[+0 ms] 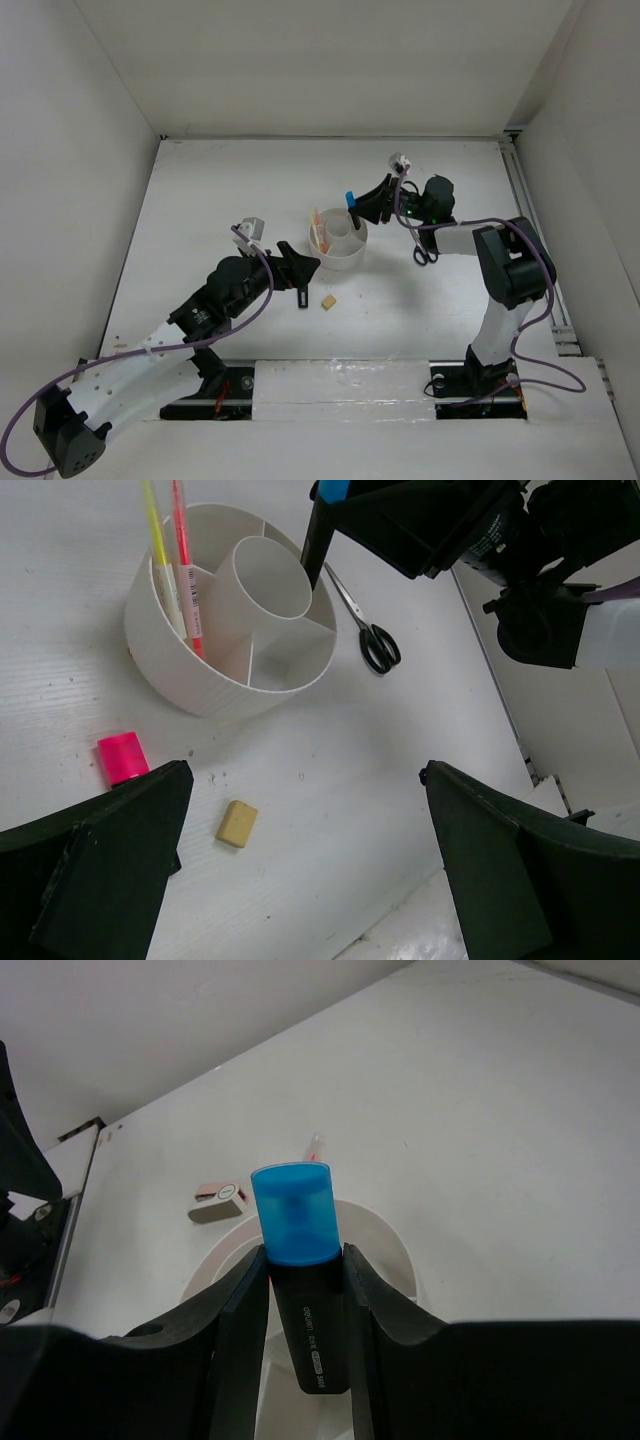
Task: Sort the stationery into containers
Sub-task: Place the pen in the storage box, then pick up the pen from the center of the board, then place the pen in the storage box.
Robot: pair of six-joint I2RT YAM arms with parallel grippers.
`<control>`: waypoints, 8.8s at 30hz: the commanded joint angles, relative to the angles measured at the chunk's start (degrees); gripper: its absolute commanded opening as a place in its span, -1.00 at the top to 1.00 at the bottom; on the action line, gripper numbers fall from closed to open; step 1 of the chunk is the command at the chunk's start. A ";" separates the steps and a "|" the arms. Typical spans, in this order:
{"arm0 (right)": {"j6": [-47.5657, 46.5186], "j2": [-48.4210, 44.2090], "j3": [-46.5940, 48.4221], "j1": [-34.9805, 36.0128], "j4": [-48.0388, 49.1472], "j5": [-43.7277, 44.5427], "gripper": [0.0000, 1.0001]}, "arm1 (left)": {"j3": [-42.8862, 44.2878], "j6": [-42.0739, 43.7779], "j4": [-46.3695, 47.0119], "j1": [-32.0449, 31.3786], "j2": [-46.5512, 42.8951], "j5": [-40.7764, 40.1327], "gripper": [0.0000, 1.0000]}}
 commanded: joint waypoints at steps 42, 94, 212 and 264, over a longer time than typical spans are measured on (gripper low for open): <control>-6.76 -38.13 -1.58 9.85 -48.32 48.00 -1.00 | 4.70 -6.58 -11.20 0.15 16.53 -7.05 -1.00; -8.51 -53.52 -0.97 17.76 -63.02 56.27 -1.00 | 13.49 -16.43 -24.91 -6.71 50.29 -16.36 0.49; -9.73 -20.39 5.36 9.16 -25.22 14.71 1.00 | 2.94 7.39 -1.19 -9.96 -6.13 -6.35 -1.00; -10.44 -14.05 -5.71 2.99 -8.61 8.18 -0.87 | 1.27 9.50 2.24 -9.96 -4.55 -2.13 -1.00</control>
